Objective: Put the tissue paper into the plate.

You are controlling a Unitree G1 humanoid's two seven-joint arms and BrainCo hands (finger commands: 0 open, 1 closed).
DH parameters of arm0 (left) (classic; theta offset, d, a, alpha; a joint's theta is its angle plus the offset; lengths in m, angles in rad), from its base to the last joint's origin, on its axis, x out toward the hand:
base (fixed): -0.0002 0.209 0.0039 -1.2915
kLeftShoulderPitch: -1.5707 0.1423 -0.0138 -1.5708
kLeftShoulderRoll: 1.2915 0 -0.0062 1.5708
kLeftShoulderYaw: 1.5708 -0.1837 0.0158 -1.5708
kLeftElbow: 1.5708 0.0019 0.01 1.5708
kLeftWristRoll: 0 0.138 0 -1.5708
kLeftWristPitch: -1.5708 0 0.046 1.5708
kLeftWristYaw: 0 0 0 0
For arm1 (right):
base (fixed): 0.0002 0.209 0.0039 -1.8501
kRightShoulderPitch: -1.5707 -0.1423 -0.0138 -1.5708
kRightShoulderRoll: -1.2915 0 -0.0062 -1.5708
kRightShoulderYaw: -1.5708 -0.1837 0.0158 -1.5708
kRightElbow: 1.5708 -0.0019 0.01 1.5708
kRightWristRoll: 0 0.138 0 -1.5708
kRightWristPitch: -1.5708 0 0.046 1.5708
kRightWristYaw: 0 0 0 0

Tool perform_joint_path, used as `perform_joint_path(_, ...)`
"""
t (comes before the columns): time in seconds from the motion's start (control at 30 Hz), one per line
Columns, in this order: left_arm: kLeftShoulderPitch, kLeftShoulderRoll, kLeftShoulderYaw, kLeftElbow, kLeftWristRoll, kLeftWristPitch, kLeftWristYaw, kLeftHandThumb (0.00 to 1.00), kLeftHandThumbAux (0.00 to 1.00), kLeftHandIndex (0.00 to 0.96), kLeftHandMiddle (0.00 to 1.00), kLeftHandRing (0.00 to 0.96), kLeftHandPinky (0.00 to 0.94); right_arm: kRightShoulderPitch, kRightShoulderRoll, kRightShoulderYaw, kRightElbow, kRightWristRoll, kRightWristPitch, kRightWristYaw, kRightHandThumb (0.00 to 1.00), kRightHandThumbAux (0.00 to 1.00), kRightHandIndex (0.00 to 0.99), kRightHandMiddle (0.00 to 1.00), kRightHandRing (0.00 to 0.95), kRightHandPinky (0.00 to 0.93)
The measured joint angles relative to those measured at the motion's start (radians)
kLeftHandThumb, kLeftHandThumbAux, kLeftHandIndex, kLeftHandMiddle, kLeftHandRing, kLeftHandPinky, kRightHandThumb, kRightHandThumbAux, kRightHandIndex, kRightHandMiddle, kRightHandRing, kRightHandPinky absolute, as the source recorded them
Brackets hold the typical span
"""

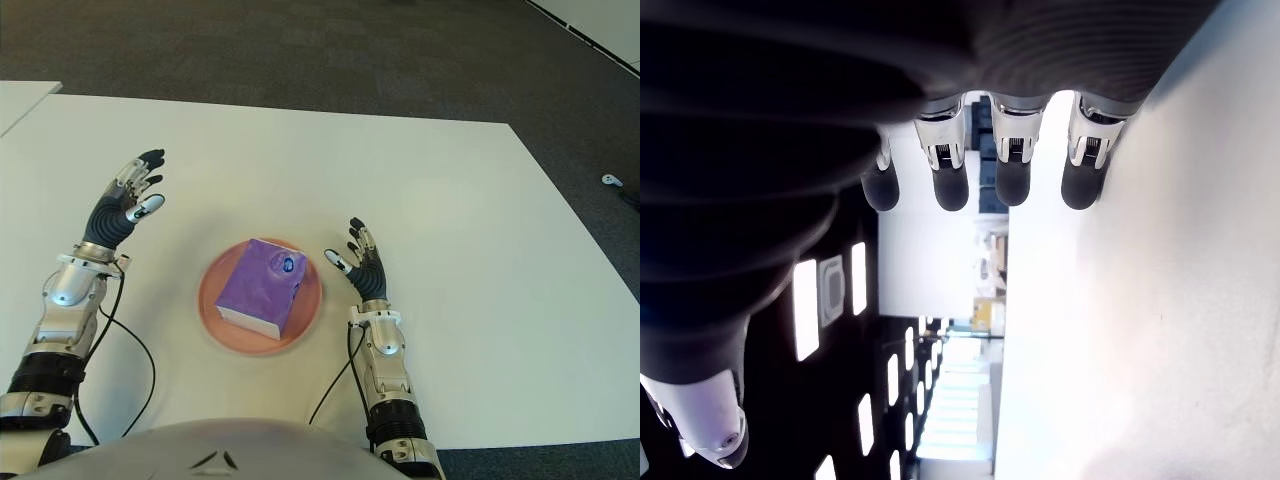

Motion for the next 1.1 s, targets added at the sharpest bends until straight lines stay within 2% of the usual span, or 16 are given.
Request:
perform_joint_path(0.2, -0.007, -0.033, -0.001, 0.074, 0.030, -0.001, 0.038, 0.000, 0.383, 0.000, 0.000, 0.000, 0.000, 0.000, 0.000, 0.000, 0.000, 0.002, -0.002, 0.000, 0.071, 0.619, 0.000, 0.000, 0.000, 0.000)
perform_joint_path(0.53, -0.011, -0.118, -0.017, 0.255, 0.092, -0.079, 0.119, 0.000, 0.426, 0.000, 0.000, 0.000, 0.000, 0.001, 0.000, -0.004, -0.003, 0.002, -0.002, -0.002, 0.068, 0.631, 0.000, 0.000, 0.000, 0.000)
perform_joint_path(0.77, -0.014, -0.144, -0.026, 0.311, 0.099, -0.123, 0.130, 0.000, 0.425, 0.000, 0.000, 0.000, 0.000, 0.005, 0.002, -0.007, -0.010, 0.002, -0.002, -0.013, 0.068, 0.627, 0.000, 0.000, 0.000, 0.000)
perform_joint_path(1.1, -0.069, -0.174, -0.048, 0.427, 0.123, -0.140, 0.166, 0.000, 0.431, 0.000, 0.000, 0.000, 0.000, 0.019, 0.010, -0.012, -0.023, 0.001, 0.002, -0.030, 0.082, 0.636, 0.000, 0.000, 0.000, 0.000)
